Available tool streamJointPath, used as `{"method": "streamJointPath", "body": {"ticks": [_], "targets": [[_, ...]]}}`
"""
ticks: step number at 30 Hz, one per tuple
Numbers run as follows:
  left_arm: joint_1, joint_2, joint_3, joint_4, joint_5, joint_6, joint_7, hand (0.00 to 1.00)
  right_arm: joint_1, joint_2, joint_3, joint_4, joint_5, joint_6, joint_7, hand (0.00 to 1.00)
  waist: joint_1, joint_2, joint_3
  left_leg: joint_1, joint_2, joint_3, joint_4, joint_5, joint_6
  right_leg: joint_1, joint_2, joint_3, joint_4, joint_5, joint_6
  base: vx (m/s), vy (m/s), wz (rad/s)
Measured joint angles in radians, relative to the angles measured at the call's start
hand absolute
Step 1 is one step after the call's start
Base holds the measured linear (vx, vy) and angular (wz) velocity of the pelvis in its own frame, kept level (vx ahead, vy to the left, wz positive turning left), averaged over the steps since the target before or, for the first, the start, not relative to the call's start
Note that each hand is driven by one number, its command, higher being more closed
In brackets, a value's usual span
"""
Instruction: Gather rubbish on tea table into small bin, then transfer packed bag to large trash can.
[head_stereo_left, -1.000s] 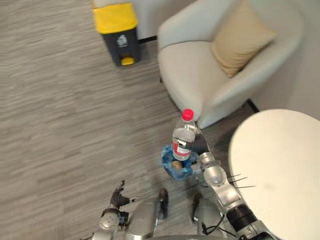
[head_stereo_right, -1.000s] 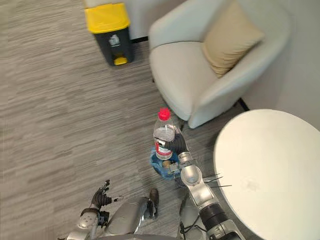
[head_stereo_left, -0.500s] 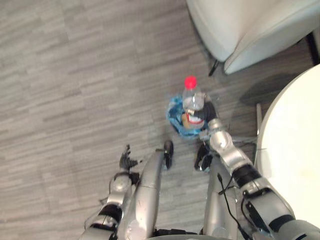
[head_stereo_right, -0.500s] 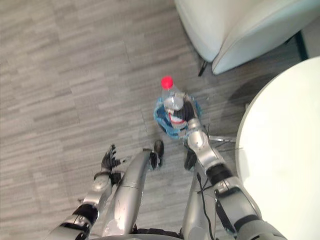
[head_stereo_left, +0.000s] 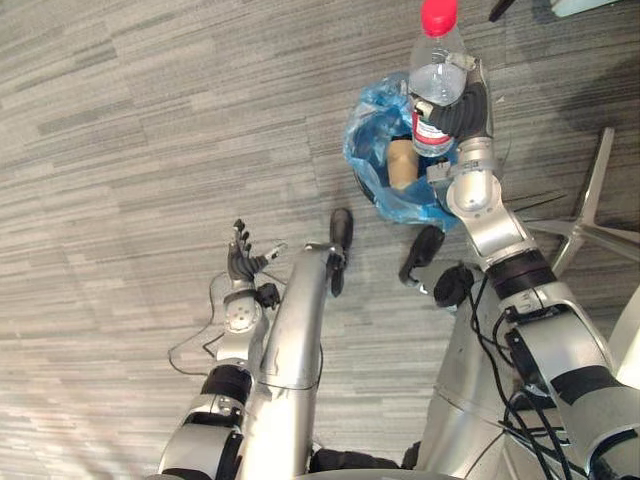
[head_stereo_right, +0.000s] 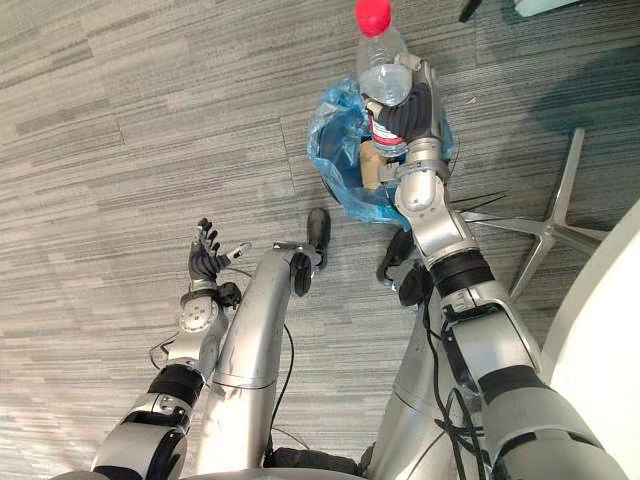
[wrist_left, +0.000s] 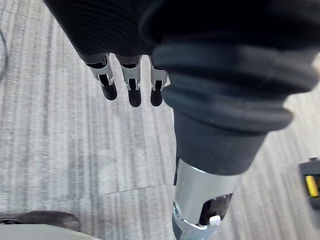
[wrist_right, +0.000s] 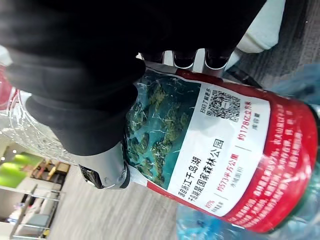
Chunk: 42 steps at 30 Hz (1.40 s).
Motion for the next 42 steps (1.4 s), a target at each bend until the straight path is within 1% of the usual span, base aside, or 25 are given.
{"method": "streamJointPath", "body": {"ticks": [3,6,8,9,11,14,17,18,19,20,24,25,30,31,33,35,37,38,42], "targets": [[0.000,0.002,0.000,0.001,0.001,0.000,0.002,0.00,0.002,0.009,-0.001,-0.005,-0.014,0.000,-0.004,0.00,-0.003,-0.003,0.001,0.002,0.000,-0.001,0.003,0.003,-0.004,0.003,0.000,0.000,0.002,0.000,0.000,-0.07,0.005,0.00],[0.000,0.010,0.002,-0.002,0.007,0.000,0.003,0.00,0.029,0.011,-0.001,-0.054,-0.080,0.002,-0.012,0.00,-0.013,-0.018,0.004,0.014,0.000,-0.004,0.007,0.001,-0.008,0.015,0.000,-0.001,0.006,0.000,0.000,-0.08,0.000,0.00],[0.000,0.017,0.002,-0.002,0.008,0.000,0.004,0.00,0.078,0.014,0.000,-0.122,-0.125,0.005,-0.027,0.00,-0.023,-0.026,0.004,0.027,0.001,-0.010,0.009,0.001,-0.010,0.034,0.000,-0.009,0.005,0.000,0.000,-0.09,-0.004,0.00],[0.000,0.018,0.002,-0.004,0.009,0.000,0.005,0.00,0.090,0.014,0.000,-0.134,-0.138,0.006,-0.028,0.00,-0.025,-0.028,0.004,0.031,0.002,-0.011,0.009,0.001,-0.010,0.040,0.000,-0.010,0.004,0.000,0.000,-0.07,-0.002,-0.03],[0.002,0.023,0.004,-0.004,0.011,0.000,0.023,0.00,0.139,0.013,0.002,-0.184,-0.203,0.010,-0.028,0.00,-0.027,-0.035,0.003,0.048,0.007,-0.012,0.007,0.001,-0.010,0.060,0.002,-0.016,-0.002,-0.001,0.002,-0.07,-0.004,-0.03],[0.002,0.026,0.012,-0.004,0.028,0.001,0.024,0.00,0.173,0.015,0.008,-0.206,-0.277,0.010,-0.027,0.00,-0.033,-0.039,0.003,0.065,0.011,-0.012,-0.006,0.004,-0.015,0.082,0.002,-0.022,-0.014,-0.002,0.003,-0.08,-0.008,0.04],[0.009,0.046,0.018,-0.006,0.032,0.001,0.024,0.00,0.189,0.025,0.042,-0.203,-0.336,0.011,-0.021,0.00,-0.042,-0.061,0.002,0.083,0.022,-0.001,-0.028,0.009,-0.022,0.097,0.002,-0.025,-0.029,-0.001,0.001,-0.07,-0.020,0.08],[0.015,0.062,0.024,-0.006,0.034,0.002,0.025,0.00,0.202,0.043,0.047,-0.200,-0.374,0.013,-0.003,0.00,-0.046,-0.074,0.001,0.092,0.038,0.014,-0.039,0.012,-0.021,0.105,0.003,-0.028,-0.036,0.000,-0.001,-0.05,-0.030,0.06],[0.015,0.063,0.024,-0.006,0.034,0.002,0.025,0.00,0.203,0.043,0.048,-0.198,-0.380,0.014,0.001,0.00,-0.045,-0.074,0.001,0.093,0.040,0.015,-0.040,0.012,-0.021,0.106,0.003,-0.028,-0.037,0.001,-0.002,-0.05,-0.028,0.03],[0.016,0.064,0.025,-0.006,0.034,0.002,0.025,0.00,0.199,0.045,0.063,-0.178,-0.399,0.026,0.009,0.00,-0.045,-0.074,0.001,0.097,0.042,0.016,-0.040,0.012,-0.021,0.110,0.005,-0.029,-0.039,0.002,-0.003,0.00,0.000,0.00],[0.016,0.064,0.027,-0.005,0.034,0.001,0.024,0.00,0.177,0.071,0.081,-0.060,-0.454,0.045,0.028,0.00,-0.045,-0.074,0.001,0.100,0.042,0.017,-0.048,0.013,-0.021,0.112,0.005,-0.030,-0.046,0.002,-0.003,-0.04,0.009,0.01],[0.015,0.064,0.027,-0.003,0.033,0.001,0.024,0.00,0.159,0.086,0.087,0.005,-0.471,0.065,0.042,0.00,-0.045,-0.074,0.001,0.100,0.042,0.018,-0.058,0.017,-0.021,0.112,0.005,-0.032,-0.053,0.002,-0.003,-0.03,0.007,0.01],[0.012,0.060,0.025,0.000,0.030,-0.002,0.022,0.00,0.089,0.114,0.113,0.181,-0.472,0.112,0.056,0.00,-0.040,-0.074,0.001,0.095,0.040,0.016,-0.076,0.024,-0.021,0.104,0.004,-0.037,-0.060,0.002,-0.004,-0.04,0.004,0.05],[0.009,0.059,0.022,0.001,0.028,-0.003,0.021,0.00,0.069,0.114,0.117,0.217,-0.472,0.121,0.070,1.00,-0.035,-0.074,0.001,0.088,0.037,0.015,-0.080,0.027,-0.024,0.095,0.002,-0.037,-0.059,0.002,-0.005,-0.05,0.007,0.09],[0.003,0.053,0.020,0.002,0.026,-0.003,0.019,0.00,0.047,0.112,0.120,0.266,-0.474,0.137,0.091,1.00,-0.032,-0.074,0.001,0.075,0.028,0.010,-0.090,0.036,-0.025,0.080,-0.002,-0.038,-0.059,0.002,-0.005,-0.05,0.008,0.14],[-0.015,0.042,0.020,0.021,0.025,-0.003,0.019,0.00,0.026,0.108,0.122,0.327,-0.487,0.156,0.127,1.00,-0.021,-0.074,0.001,0.058,0.023,0.001,-0.093,0.043,-0.028,0.067,-0.005,-0.044,-0.054,-0.002,-0.010,-0.05,0.006,0.16],[-0.031,0.041,0.018,0.043,0.025,-0.001,0.017,0.00,0.015,0.108,0.128,0.358,-0.496,0.163,0.145,1.00,-0.021,-0.074,0.001,0.049,0.017,-0.010,-0.092,0.048,-0.034,0.064,-0.012,-0.055,-0.048,-0.008,-0.019,-0.05,0.006,0.22],[-0.032,0.041,0.012,0.043,0.025,-0.001,0.010,0.00,0.016,0.107,0.130,0.360,-0.501,0.165,0.154,1.00,-0.022,-0.074,0.001,0.047,0.009,-0.016,-0.091,0.050,-0.036,0.062,-0.018,-0.055,-0.038,-0.014,-0.024,-0.06,0.004,0.21],[-0.032,0.041,0.014,0.044,0.024,-0.001,0.001,0.00,0.005,0.107,0.137,0.356,-0.485,0.157,0.153,1.00,-0.022,-0.074,0.001,0.047,0.010,-0.020,-0.091,0.050,-0.044,0.061,-0.015,-0.056,-0.036,-0.015,-0.027,-0.06,0.012,0.03]]}}
